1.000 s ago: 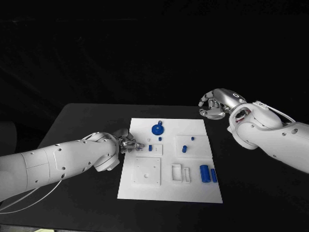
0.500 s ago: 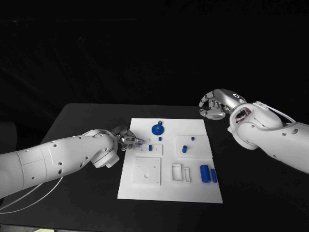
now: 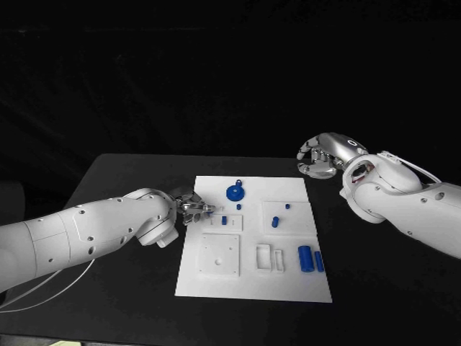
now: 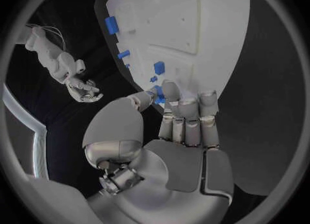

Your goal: Assemble the parts on the task board

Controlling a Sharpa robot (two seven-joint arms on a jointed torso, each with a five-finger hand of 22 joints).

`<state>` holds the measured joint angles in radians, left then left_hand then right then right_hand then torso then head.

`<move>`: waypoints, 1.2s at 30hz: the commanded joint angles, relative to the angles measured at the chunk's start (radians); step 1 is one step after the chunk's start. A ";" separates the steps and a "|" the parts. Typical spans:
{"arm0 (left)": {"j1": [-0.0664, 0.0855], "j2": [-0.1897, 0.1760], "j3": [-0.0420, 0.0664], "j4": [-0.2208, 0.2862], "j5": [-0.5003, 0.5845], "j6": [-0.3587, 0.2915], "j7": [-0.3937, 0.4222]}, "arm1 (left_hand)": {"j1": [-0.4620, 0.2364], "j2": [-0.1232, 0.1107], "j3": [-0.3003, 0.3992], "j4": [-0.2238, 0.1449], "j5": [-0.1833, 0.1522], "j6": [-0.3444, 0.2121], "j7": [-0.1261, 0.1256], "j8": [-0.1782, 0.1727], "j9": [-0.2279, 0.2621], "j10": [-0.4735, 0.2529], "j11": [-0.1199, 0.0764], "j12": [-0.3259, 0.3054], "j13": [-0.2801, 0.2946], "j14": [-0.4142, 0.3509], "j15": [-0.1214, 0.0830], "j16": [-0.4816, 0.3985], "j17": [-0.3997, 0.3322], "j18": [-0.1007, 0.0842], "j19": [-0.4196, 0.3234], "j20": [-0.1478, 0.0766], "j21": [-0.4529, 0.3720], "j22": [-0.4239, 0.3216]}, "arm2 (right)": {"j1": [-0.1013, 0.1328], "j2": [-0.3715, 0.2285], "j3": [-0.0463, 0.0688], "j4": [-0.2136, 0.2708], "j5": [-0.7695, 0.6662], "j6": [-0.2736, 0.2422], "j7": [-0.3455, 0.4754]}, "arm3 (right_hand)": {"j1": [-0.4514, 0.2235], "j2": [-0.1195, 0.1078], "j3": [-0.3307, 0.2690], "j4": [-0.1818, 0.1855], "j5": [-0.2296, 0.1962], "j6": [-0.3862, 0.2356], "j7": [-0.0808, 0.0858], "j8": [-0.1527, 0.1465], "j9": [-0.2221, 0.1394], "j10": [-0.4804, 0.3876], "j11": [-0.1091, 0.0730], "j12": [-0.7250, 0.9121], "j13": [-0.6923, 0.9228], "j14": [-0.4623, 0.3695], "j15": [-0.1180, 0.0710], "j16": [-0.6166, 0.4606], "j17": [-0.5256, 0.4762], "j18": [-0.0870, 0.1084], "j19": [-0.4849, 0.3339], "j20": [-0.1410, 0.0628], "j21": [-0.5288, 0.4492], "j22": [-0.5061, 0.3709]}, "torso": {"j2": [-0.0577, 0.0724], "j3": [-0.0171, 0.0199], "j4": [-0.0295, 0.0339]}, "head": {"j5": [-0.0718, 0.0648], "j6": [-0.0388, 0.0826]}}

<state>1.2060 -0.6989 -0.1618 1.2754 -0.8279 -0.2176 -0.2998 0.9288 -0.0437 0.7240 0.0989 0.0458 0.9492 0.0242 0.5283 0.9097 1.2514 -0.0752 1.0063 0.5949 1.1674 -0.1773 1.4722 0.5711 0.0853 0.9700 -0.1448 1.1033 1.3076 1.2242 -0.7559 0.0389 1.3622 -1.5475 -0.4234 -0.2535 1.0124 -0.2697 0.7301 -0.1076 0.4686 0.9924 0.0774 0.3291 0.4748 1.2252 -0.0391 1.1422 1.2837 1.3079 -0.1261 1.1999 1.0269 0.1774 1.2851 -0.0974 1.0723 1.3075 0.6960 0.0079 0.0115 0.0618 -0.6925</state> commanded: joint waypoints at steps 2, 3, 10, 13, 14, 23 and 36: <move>0.006 0.004 0.001 -0.005 -0.004 0.047 -0.007 | 0.014 0.048 0.147 -0.130 0.004 -0.025 0.012 0.030 0.025 -0.012 -0.002 0.011 0.002 -0.001 -0.005 0.007 -0.004 -0.008 -0.006 -0.112 0.006 0.017 | -0.001 0.001 0.000 0.000 -0.003 0.013 0.010 | -0.004 0.004 -0.001 -0.001 0.007 0.025 0.017 -0.006 0.001 -0.048 0.021 0.000 -0.001 0.008 0.000 -0.005 0.002 0.084 -0.002 -0.008 -0.005 0.012 | 0.000 0.0004 0.0018 | -0.002 -0.003; 0.006 0.005 0.001 -0.006 -0.008 0.048 -0.008 | 0.007 0.050 0.159 -0.135 0.005 -0.026 0.011 0.036 0.031 -0.013 -0.003 0.013 0.001 -0.001 -0.006 0.007 -0.005 -0.008 -0.006 -0.112 0.006 0.017 | -0.001 0.002 0.000 0.000 -0.003 0.013 0.010 | -0.004 0.004 -0.001 -0.001 0.007 0.025 0.017 -0.006 0.001 -0.047 0.021 0.000 -0.001 0.008 0.000 -0.005 0.002 0.084 -0.002 -0.008 -0.005 0.012 | -0.001 0.0004 0.0020 | -0.002 -0.003; 0.015 0.011 0.001 -0.016 -0.011 0.078 -0.011 | -0.055 0.049 0.218 -0.173 0.012 -0.028 0.004 0.072 0.052 -0.015 -0.008 0.027 -0.008 0.002 -0.012 0.014 -0.016 -0.009 0.002 -0.116 0.009 0.016 | -0.001 0.003 0.000 -0.001 -0.003 0.013 0.010 | -0.004 0.004 -0.001 -0.001 0.007 0.025 0.017 -0.007 0.001 -0.047 0.021 0.001 -0.001 0.008 0.000 -0.005 0.002 0.084 -0.002 -0.008 -0.005 0.012 | 0.000 -0.0003 0.0019 | -0.002 -0.004; 0.025 0.017 0.001 -0.029 -0.011 0.119 -0.017 | -0.061 0.042 0.232 -0.183 0.014 -0.029 0.003 0.077 0.053 -0.015 -0.009 0.030 -0.011 0.002 -0.013 0.015 -0.019 -0.009 0.004 -0.117 0.010 0.015 | -0.001 0.003 0.000 -0.001 -0.003 0.013 0.010 | -0.004 0.005 -0.001 -0.001 0.007 0.025 0.017 -0.007 0.001 -0.047 0.021 0.000 -0.001 0.008 0.000 -0.005 0.002 0.084 -0.002 -0.008 -0.005 0.012 | 0.000 -0.0004 0.0016 | -0.002 -0.004; 0.031 0.019 0.001 -0.034 -0.008 0.136 -0.022 | -0.058 0.038 0.236 -0.189 0.012 -0.030 0.003 0.074 0.051 -0.013 -0.009 0.031 -0.012 0.004 -0.013 0.017 -0.020 -0.008 0.005 -0.118 0.010 0.015 | -0.001 0.003 0.000 -0.001 -0.002 0.014 0.011 | -0.004 0.005 -0.001 -0.001 0.007 0.025 0.017 -0.007 0.001 -0.048 0.021 0.000 -0.002 0.008 0.000 -0.005 0.002 0.084 -0.002 -0.008 -0.005 0.012 | 0.000 -0.0003 0.0015 | -0.002 -0.004; 0.073 0.025 0.002 -0.071 0.081 0.248 0.019 | -0.045 0.044 0.216 -0.193 0.004 -0.009 0.006 0.030 0.020 0.007 -0.006 0.025 -0.032 0.014 -0.011 0.019 -0.025 -0.009 0.015 -0.119 0.011 0.012 | -0.001 0.010 0.000 -0.014 0.049 0.013 0.066 | -0.004 0.005 -0.001 -0.001 0.007 0.025 0.017 -0.007 0.001 -0.049 0.021 -0.001 -0.002 0.008 0.000 -0.006 0.002 0.084 -0.002 -0.008 -0.006 0.012 | -0.002 0.0004 0.0011 | -0.003 0.001; 0.094 -0.019 0.000 -0.015 0.535 0.433 0.383 | -0.052 0.058 0.192 -0.213 0.004 -0.023 0.014 0.019 0.034 -0.013 0.002 0.024 -0.035 -0.008 -0.003 0.017 -0.026 -0.013 -0.004 -0.116 0.001 0.012 | -0.001 0.047 -0.007 0.039 0.198 -0.029 0.279 | 0.022 0.017 -0.023 -0.046 -0.127 -0.076 0.053 -0.059 -0.017 -0.078 0.055 -0.017 -0.012 0.006 0.032 -0.009 0.003 0.084 -0.014 -0.003 -0.011 0.014 | -0.003 0.0009 0.0064 | -0.005 0.051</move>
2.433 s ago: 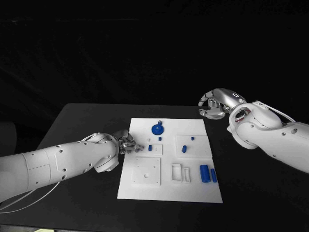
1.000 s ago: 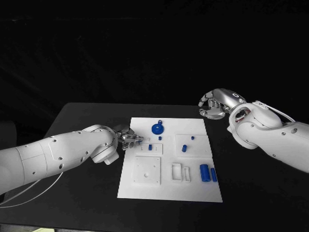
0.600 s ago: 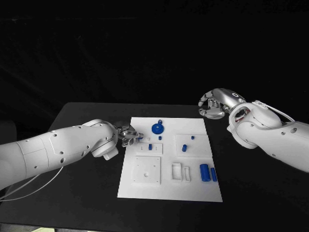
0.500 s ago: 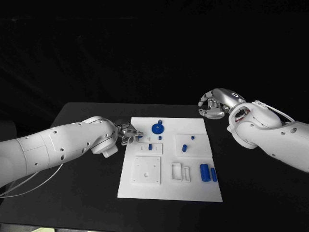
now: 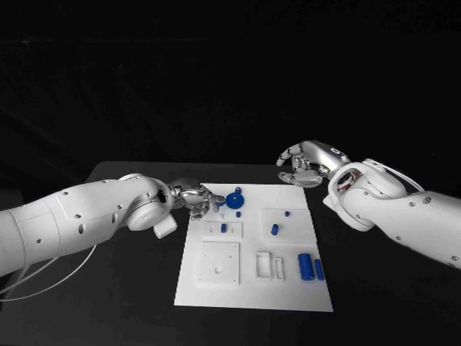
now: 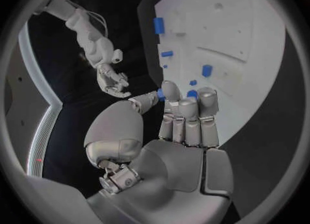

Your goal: Assemble the parts on the task board

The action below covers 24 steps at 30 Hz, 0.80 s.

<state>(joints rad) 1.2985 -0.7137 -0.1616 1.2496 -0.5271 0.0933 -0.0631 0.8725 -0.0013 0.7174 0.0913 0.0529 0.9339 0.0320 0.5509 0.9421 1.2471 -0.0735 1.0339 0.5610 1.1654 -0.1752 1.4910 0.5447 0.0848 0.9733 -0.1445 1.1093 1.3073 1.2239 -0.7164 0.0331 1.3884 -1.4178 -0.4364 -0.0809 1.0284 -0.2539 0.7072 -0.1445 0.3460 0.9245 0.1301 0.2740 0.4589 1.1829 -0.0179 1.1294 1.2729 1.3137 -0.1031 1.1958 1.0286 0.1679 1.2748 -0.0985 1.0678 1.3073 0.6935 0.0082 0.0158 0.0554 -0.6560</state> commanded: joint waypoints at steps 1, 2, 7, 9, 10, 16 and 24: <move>0.001 -0.007 -0.001 0.015 0.254 0.136 0.151 | 0.003 0.018 0.194 -0.208 -0.003 -0.007 0.006 -0.005 0.002 -0.010 0.000 -0.003 -0.002 -0.008 -0.005 -0.001 0.001 -0.014 -0.010 -0.115 -0.005 0.012 | -0.001 0.011 -0.003 0.017 0.076 -0.016 0.110 | 0.007 0.002 -0.003 -0.012 -0.005 -0.010 0.001 -0.004 -0.001 -0.036 0.035 -0.004 -0.001 0.000 0.010 -0.005 0.001 0.094 -0.005 -0.001 -0.006 0.015 | -0.001 0.0005 0.0036 | 0.001 0.018; 0.001 -0.010 -0.003 0.020 0.275 0.149 0.154 | -0.002 0.026 0.184 -0.214 -0.002 -0.006 0.006 -0.007 0.003 -0.013 0.001 -0.001 -0.002 -0.012 -0.004 0.001 0.002 -0.016 -0.014 -0.114 -0.005 0.014 | -0.001 0.018 -0.005 0.019 0.085 -0.012 0.113 | 0.008 0.004 -0.007 -0.017 -0.007 -0.013 0.002 -0.006 -0.001 -0.039 0.036 -0.005 -0.002 -0.001 0.011 -0.005 0.002 0.094 -0.006 0.000 -0.007 0.015 | 0.000 0.0001 0.0031 | 0.002 0.021; 0.000 -0.018 -0.008 0.032 0.328 0.170 0.169 | -0.018 0.046 0.137 -0.252 0.054 0.009 0.007 -0.020 0.005 -0.023 0.002 0.003 -0.005 -0.029 -0.002 0.007 0.004 -0.021 -0.034 -0.111 -0.008 0.018 | -0.001 0.037 -0.019 0.047 0.127 -0.008 0.139 | 0.007 0.014 -0.029 -0.035 -0.009 -0.024 0.006 -0.009 -0.001 -0.046 0.040 -0.006 -0.004 -0.003 0.015 -0.006 0.003 0.094 -0.010 0.003 -0.007 0.016 | -0.001 -0.0021 0.0038 | 0.005 0.035; 0.000 -0.021 -0.011 0.035 0.341 0.170 0.171 | -0.019 0.044 0.133 -0.257 0.074 0.019 0.006 -0.025 0.005 -0.022 0.001 0.003 -0.007 -0.030 -0.003 0.009 0.005 -0.021 -0.036 -0.111 -0.008 0.017 | -0.001 0.043 -0.021 0.056 0.149 -0.008 0.146 | 0.005 0.017 -0.037 -0.040 -0.009 -0.026 0.007 -0.009 -0.001 -0.047 0.041 -0.005 -0.003 -0.003 0.016 -0.006 0.003 0.094 -0.011 0.003 -0.007 0.017 | 0.001 -0.0016 0.0031 | 0.005 0.041; 0.000 -0.021 -0.013 0.037 0.343 0.172 0.172 | -0.021 0.041 0.131 -0.261 0.094 0.025 0.005 -0.027 0.005 -0.020 0.000 0.004 -0.008 -0.030 -0.004 0.011 0.005 -0.022 -0.036 -0.112 -0.008 0.017 | -0.002 0.044 -0.022 0.061 0.154 -0.006 0.148 | 0.004 0.020 -0.042 -0.044 -0.007 -0.027 0.007 -0.009 0.000 -0.048 0.041 -0.005 -0.003 -0.004 0.016 -0.006 0.003 0.094 -0.012 0.004 -0.007 0.017 | 0.000 -0.0019 0.0032 | 0.005 0.042; 0.000 -0.024 -0.017 0.044 0.345 0.169 0.178 | -0.025 0.037 0.126 -0.270 0.129 0.041 0.002 -0.038 0.006 -0.016 -0.003 0.006 -0.012 -0.030 -0.007 0.015 0.005 -0.023 -0.037 -0.112 -0.008 0.017 | -0.008 0.048 -0.030 0.091 0.163 0.013 0.165 | -0.003 0.030 -0.066 -0.061 0.004 -0.033 0.010 -0.011 0.000 -0.055 0.044 -0.007 -0.007 -0.006 0.019 -0.006 0.004 0.094 -0.015 0.006 -0.008 0.017 | -0.001 -0.0035 0.0025 | 0.008 0.045; -0.001 -0.026 -0.018 0.044 0.330 0.171 0.177 | -0.024 0.035 0.126 -0.277 0.142 0.049 0.000 -0.043 0.007 -0.013 -0.005 0.006 -0.014 -0.029 -0.009 0.017 0.005 -0.023 -0.036 -0.114 -0.008 0.016 | -0.013 0.051 -0.031 0.104 0.179 0.024 0.184 | -0.009 0.040 -0.088 -0.077 0.008 -0.038 0.012 -0.012 0.001 -0.059 0.046 -0.006 -0.008 -0.008 0.021 -0.006 0.006 0.094 -0.018 0.005 -0.008 0.017 | 0.000 -0.0018 0.0019 | 0.008 0.050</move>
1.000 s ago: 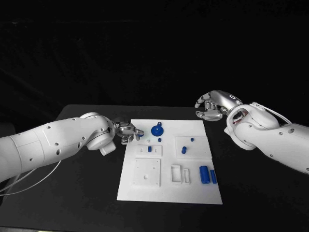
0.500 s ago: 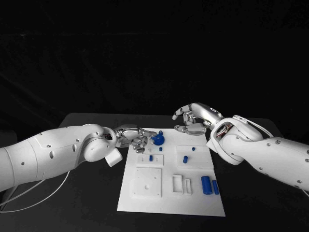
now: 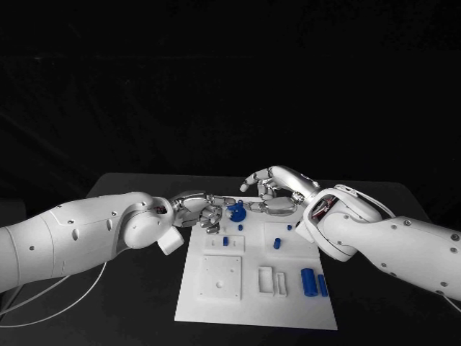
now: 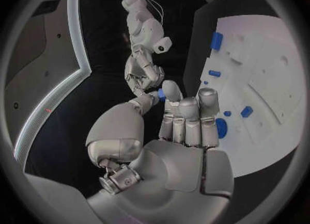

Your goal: Assemble the parts on the task board

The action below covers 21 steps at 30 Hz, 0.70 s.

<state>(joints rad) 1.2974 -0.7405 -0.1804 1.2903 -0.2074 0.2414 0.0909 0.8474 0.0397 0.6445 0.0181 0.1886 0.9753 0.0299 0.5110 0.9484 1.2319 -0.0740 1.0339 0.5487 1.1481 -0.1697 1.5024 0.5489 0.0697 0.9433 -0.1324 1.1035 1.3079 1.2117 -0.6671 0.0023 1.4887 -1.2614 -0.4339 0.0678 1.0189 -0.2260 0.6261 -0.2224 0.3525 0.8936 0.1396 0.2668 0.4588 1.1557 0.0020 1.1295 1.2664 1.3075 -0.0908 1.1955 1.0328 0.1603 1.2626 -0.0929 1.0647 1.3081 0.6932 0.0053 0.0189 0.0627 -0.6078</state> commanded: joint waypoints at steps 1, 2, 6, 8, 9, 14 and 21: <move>0.001 0.000 0.000 0.004 0.010 0.024 0.023 | 0.001 -0.007 0.199 -0.204 0.008 0.009 0.002 -0.004 0.001 0.002 -0.005 0.007 -0.002 -0.011 -0.015 0.005 0.001 -0.008 -0.005 -0.126 -0.002 0.016 | -0.001 0.001 0.000 0.005 0.024 0.024 0.035 | -0.001 0.013 -0.009 0.001 0.002 -0.008 0.003 -0.005 0.001 -0.032 0.027 -0.006 -0.002 -0.001 0.009 -0.006 0.001 0.101 -0.006 0.000 -0.005 0.016 | 0.001 0.0011 -0.0010 | 0.000 0.002; 0.001 0.000 0.000 0.004 0.007 0.023 0.024 | 0.001 -0.008 0.198 -0.205 0.009 0.010 0.001 -0.004 0.002 0.002 -0.005 0.007 -0.002 -0.011 -0.015 0.006 0.001 -0.008 -0.005 -0.126 -0.002 0.016 | -0.001 0.002 -0.001 0.007 0.028 0.033 0.035 | -0.002 0.015 -0.011 -0.001 0.002 -0.008 0.003 -0.005 0.001 -0.032 0.027 -0.005 -0.001 -0.001 0.009 -0.006 0.002 0.101 -0.006 -0.001 -0.005 0.016 | 0.001 0.0014 -0.0005 | 0.000 0.002; 0.000 0.000 0.000 0.005 -0.002 0.025 0.026 | 0.002 -0.010 0.199 -0.207 0.013 0.013 0.001 -0.006 0.002 0.003 -0.006 0.007 -0.003 -0.010 -0.015 0.006 0.001 -0.008 -0.005 -0.126 -0.002 0.016 | -0.001 0.004 -0.004 0.010 0.034 0.053 0.039 | -0.007 0.018 -0.019 -0.003 0.003 -0.010 0.004 -0.005 0.001 -0.033 0.027 -0.005 -0.002 -0.002 0.009 -0.006 0.002 0.101 -0.007 -0.001 -0.005 0.016 | 0.001 0.0019 -0.0013 | -0.001 0.002; 0.000 0.000 0.000 0.006 -0.006 0.030 0.028 | 0.002 -0.011 0.199 -0.207 0.015 0.014 0.000 -0.007 0.003 0.003 -0.006 0.007 -0.003 -0.010 -0.016 0.006 0.001 -0.008 -0.004 -0.126 -0.002 0.016 | -0.001 0.007 -0.007 0.009 0.035 0.059 0.036 | -0.008 0.019 -0.021 -0.004 0.004 -0.011 0.004 -0.006 0.001 -0.034 0.027 -0.005 -0.002 -0.002 0.009 -0.006 0.002 0.101 -0.007 -0.001 -0.005 0.016 | 0.001 0.0023 -0.0025 | -0.001 0.001; 0.000 0.000 0.000 0.007 -0.008 0.032 0.029 | 0.002 -0.011 0.198 -0.207 0.015 0.014 0.000 -0.007 0.003 0.003 -0.006 0.007 -0.003 -0.010 -0.016 0.006 0.001 -0.008 -0.004 -0.127 -0.002 0.016 | -0.001 0.008 -0.009 0.008 0.035 0.063 0.035 | -0.011 0.021 -0.024 -0.004 0.006 -0.012 0.004 -0.006 0.001 -0.035 0.028 -0.005 -0.002 -0.002 0.010 -0.006 0.002 0.101 -0.008 -0.001 -0.006 0.016 | 0.001 0.0023 -0.0023 | -0.001 0.001; 0.000 0.003 0.000 0.014 -0.014 0.041 0.031 | 0.002 -0.012 0.198 -0.208 0.016 0.015 0.000 -0.008 0.003 0.003 -0.006 0.007 -0.004 -0.010 -0.016 0.006 0.001 -0.008 -0.004 -0.127 -0.002 0.016 | -0.001 0.015 -0.015 -0.001 0.036 0.071 0.034 | -0.015 0.025 -0.032 -0.007 0.007 -0.014 0.005 -0.007 0.001 -0.038 0.028 -0.006 -0.004 -0.003 0.010 -0.006 0.003 0.101 -0.009 -0.001 -0.006 0.016 | 0.001 0.0017 -0.0013 | -0.004 0.001; 0.000 0.003 0.000 0.020 -0.020 0.050 0.035 | 0.003 -0.014 0.198 -0.209 0.018 0.016 0.000 -0.009 0.003 0.003 -0.006 0.007 -0.004 -0.011 -0.016 0.006 0.001 -0.008 -0.004 -0.127 -0.002 0.016 | -0.001 0.020 -0.024 -0.004 0.038 0.080 0.036 | -0.020 0.032 -0.040 -0.009 0.002 -0.016 0.006 -0.007 0.001 -0.039 0.029 -0.005 -0.004 -0.004 0.011 -0.005 0.004 0.101 -0.010 -0.002 -0.006 0.016 | 0.001 0.0021 -0.0004 | -0.004 -0.001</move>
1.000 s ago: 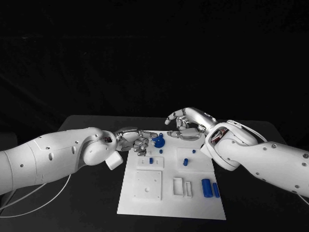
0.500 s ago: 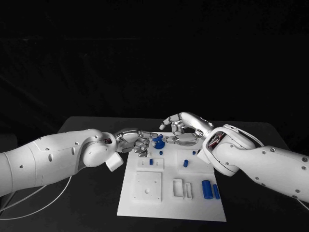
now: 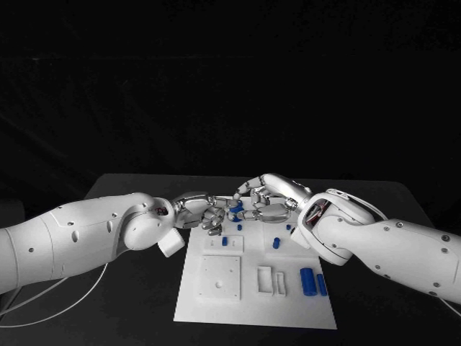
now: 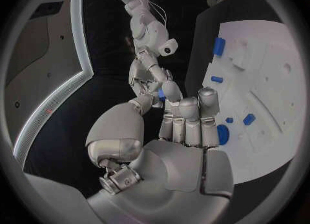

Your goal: Assemble the parts on the task board

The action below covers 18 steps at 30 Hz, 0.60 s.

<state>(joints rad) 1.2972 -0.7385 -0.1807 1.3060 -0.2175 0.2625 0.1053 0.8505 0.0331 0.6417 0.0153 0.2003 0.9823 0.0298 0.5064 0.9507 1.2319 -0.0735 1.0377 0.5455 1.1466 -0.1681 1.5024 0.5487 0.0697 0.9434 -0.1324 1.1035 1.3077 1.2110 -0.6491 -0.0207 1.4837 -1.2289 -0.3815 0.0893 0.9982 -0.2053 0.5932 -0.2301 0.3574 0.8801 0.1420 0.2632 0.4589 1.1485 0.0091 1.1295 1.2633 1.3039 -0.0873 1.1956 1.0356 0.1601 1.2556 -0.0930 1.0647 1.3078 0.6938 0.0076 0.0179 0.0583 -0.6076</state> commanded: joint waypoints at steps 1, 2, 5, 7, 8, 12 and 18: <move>0.000 0.001 0.001 0.004 -0.011 0.030 0.021 | 0.000 -0.008 0.201 -0.206 0.006 0.010 0.000 -0.005 0.001 0.003 -0.007 0.003 -0.001 -0.009 -0.018 0.006 0.001 -0.008 -0.004 -0.127 -0.002 0.016 | -0.001 0.002 -0.002 0.001 0.006 0.028 0.015 | 0.000 0.012 -0.008 -0.001 -0.004 -0.002 0.003 -0.003 0.001 -0.031 0.022 -0.005 -0.001 -0.001 0.008 -0.006 0.001 0.102 -0.003 -0.002 -0.006 0.016 | 0.000 -0.0003 0.0004 | 0.000 -0.002; 0.000 0.001 0.001 0.004 -0.013 0.030 0.021 | 0.000 -0.008 0.201 -0.206 0.007 0.010 0.000 -0.005 0.001 0.003 -0.007 0.003 -0.001 -0.009 -0.018 0.006 0.001 -0.008 -0.004 -0.127 -0.002 0.016 | -0.001 0.001 -0.003 0.001 0.006 0.028 0.015 | -0.001 0.014 -0.009 -0.001 -0.005 -0.002 0.003 -0.003 0.001 -0.031 0.022 -0.004 -0.001 -0.001 0.008 -0.005 0.001 0.102 -0.003 -0.002 -0.006 0.016 | 0.000 -0.0004 0.0002 | 0.000 -0.002; 0.000 0.001 0.001 0.003 -0.015 0.031 0.020 | 0.000 -0.010 0.201 -0.207 0.007 0.011 0.000 -0.006 0.001 0.003 -0.007 0.003 -0.002 -0.009 -0.018 0.006 0.001 -0.008 -0.004 -0.127 -0.002 0.016 | -0.001 0.000 -0.003 0.001 0.006 0.029 0.016 | -0.003 0.020 -0.010 0.001 -0.010 0.000 0.003 -0.002 0.001 -0.031 0.022 -0.003 -0.001 -0.001 0.007 -0.005 0.001 0.102 -0.003 -0.003 -0.007 0.016 | 0.000 -0.0001 -0.0001 | 0.001 -0.004; 0.000 0.001 0.001 0.001 -0.017 0.033 0.021 | 0.001 -0.011 0.201 -0.207 0.008 0.012 0.000 -0.006 0.002 0.003 -0.007 0.003 -0.002 -0.009 -0.018 0.006 0.001 -0.008 -0.004 -0.127 -0.002 0.016 | -0.001 -0.001 -0.004 0.001 0.006 0.031 0.017 | -0.003 0.023 -0.010 0.001 -0.015 0.002 0.002 -0.001 0.002 -0.031 0.021 -0.002 -0.001 -0.001 0.007 -0.005 0.001 0.102 -0.003 -0.003 -0.007 0.016 | 0.000 0.0000 -0.0001 | 0.001 -0.004; 0.000 0.000 0.001 0.001 -0.018 0.032 0.021 | 0.001 -0.011 0.201 -0.207 0.008 0.012 0.000 -0.006 0.002 0.003 -0.007 0.003 -0.002 -0.009 -0.018 0.006 0.001 -0.008 -0.004 -0.127 -0.002 0.016 | -0.001 -0.002 -0.004 0.002 0.006 0.032 0.017 | -0.003 0.027 -0.009 0.002 -0.022 0.005 0.001 0.001 0.003 -0.030 0.020 -0.002 -0.001 -0.001 0.006 -0.005 0.002 0.102 -0.003 -0.003 -0.007 0.016 | 0.000 -0.0001 -0.0003 | 0.001 -0.005; 0.000 0.000 0.001 0.001 -0.019 0.031 0.020 | 0.001 -0.012 0.201 -0.207 0.008 0.012 -0.001 -0.007 0.002 0.003 -0.007 0.003 -0.002 -0.010 -0.018 0.006 0.001 -0.008 -0.004 -0.127 -0.002 0.016 | -0.001 -0.003 -0.005 0.003 0.006 0.039 0.020 | -0.002 0.039 0.004 0.010 -0.055 0.028 -0.007 0.014 0.008 -0.028 0.013 0.001 -0.002 0.000 -0.001 -0.006 0.002 0.102 -0.004 -0.004 -0.008 0.016 | 0.000 -0.0001 -0.0003 | 0.001 -0.008; 0.000 0.000 0.001 0.000 -0.028 0.027 0.020 | 0.001 -0.012 0.201 -0.207 0.009 0.013 -0.001 -0.007 0.002 0.003 -0.007 0.003 -0.002 -0.010 -0.018 0.006 0.001 -0.008 -0.004 -0.127 -0.002 0.016 | -0.001 -0.004 -0.005 0.003 0.005 0.046 0.026 | 0.003 0.057 0.054 0.036 -0.119 0.095 -0.030 0.048 0.022 -0.022 -0.010 0.004 -0.002 -0.001 -0.021 -0.008 0.002 0.102 -0.005 -0.002 -0.008 0.016 | 0.000 -0.0001 -0.0004 | 0.001 -0.010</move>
<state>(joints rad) 1.2970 -0.7397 -0.1811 1.3051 -0.2373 0.2758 0.1102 0.8413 0.0239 0.6417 0.0153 0.2051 0.9895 0.0300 0.5026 0.9531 1.2350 -0.0757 1.0377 0.5446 1.1464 -0.1680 1.5024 0.5485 0.0697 0.9434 -0.1323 1.1035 1.3075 1.2110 -0.6534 -0.0255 1.4849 -1.2243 -0.3585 0.0973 1.0035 -0.1575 0.6442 -0.1943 0.2424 0.9281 0.0909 0.3071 0.4780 1.1374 0.0014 1.1295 1.2628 1.3010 -0.1021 1.1916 1.0364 0.1596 1.2553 -0.0926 1.0607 1.3076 0.6940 0.0074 0.0175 0.0596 -0.6169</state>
